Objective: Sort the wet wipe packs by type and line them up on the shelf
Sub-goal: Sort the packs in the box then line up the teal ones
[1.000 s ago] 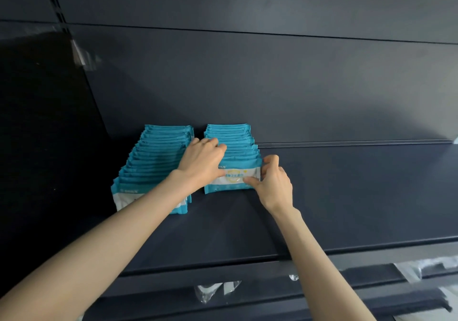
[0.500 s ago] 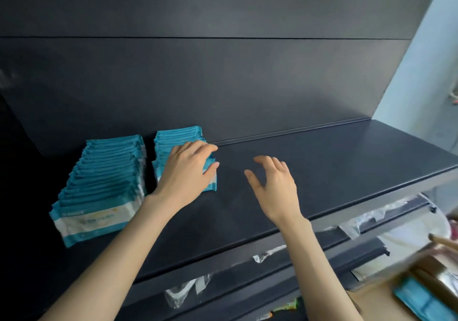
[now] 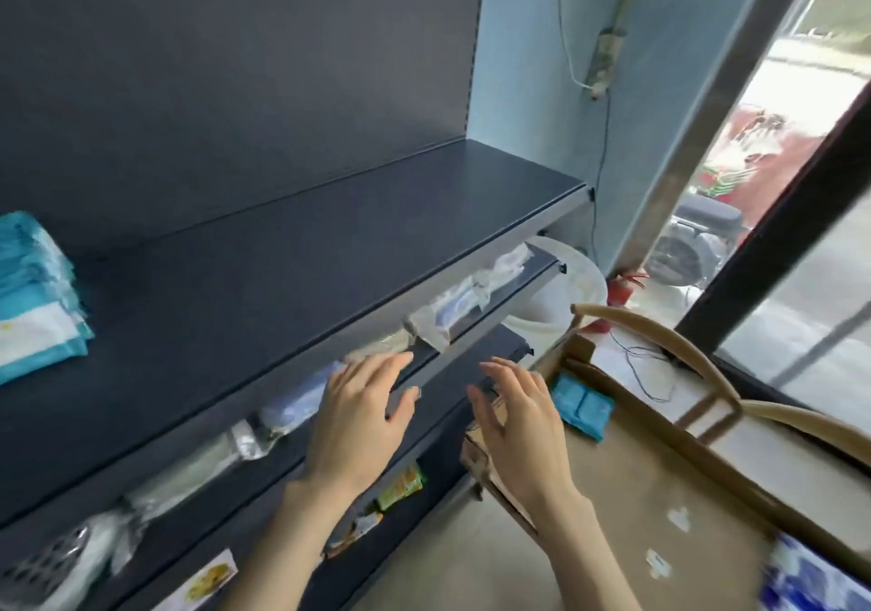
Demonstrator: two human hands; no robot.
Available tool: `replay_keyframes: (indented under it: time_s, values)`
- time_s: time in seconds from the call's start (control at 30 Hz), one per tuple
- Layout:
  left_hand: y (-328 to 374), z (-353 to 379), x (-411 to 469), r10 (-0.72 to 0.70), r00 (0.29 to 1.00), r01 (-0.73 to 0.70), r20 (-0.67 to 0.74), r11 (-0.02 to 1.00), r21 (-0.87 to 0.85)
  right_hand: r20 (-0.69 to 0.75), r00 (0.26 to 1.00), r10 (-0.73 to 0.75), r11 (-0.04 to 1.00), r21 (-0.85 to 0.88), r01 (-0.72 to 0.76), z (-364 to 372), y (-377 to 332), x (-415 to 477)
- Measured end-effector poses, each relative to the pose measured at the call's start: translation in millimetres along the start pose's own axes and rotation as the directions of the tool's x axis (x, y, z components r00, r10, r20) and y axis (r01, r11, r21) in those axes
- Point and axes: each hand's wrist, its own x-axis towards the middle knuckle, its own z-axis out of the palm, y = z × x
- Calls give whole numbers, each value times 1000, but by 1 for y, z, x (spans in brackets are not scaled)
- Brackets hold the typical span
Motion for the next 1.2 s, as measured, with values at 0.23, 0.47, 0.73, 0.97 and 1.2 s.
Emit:
replay_keyframes:
  time_s: [0.23, 0.47, 0.73, 0.97, 1.2]
  values:
    - [85, 130, -28, -36, 964, 65, 262, 993, -103, 66, 973, 220, 970, -116, -211, -39, 126, -60]
    - [140, 198, -7, 44, 900, 22, 433, 989, -145, 93, 905, 416, 906, -133, -403, -72, 202, -73]
    - [159, 278, 72, 82, 834, 14, 546, 985, -170, 40, 840, 541, 839, -90, -536, -70, 286, -24]
    - [149, 383, 154, 55, 707, 78, 705, 985, -155, 101, 716, 691, 723, -85, -685, -33, 373, 45]
    - [127, 502, 200, -66, 554, 219, 830, 973, -68, 199, 553, 809, 576, -88, -812, 23, 466, 89]
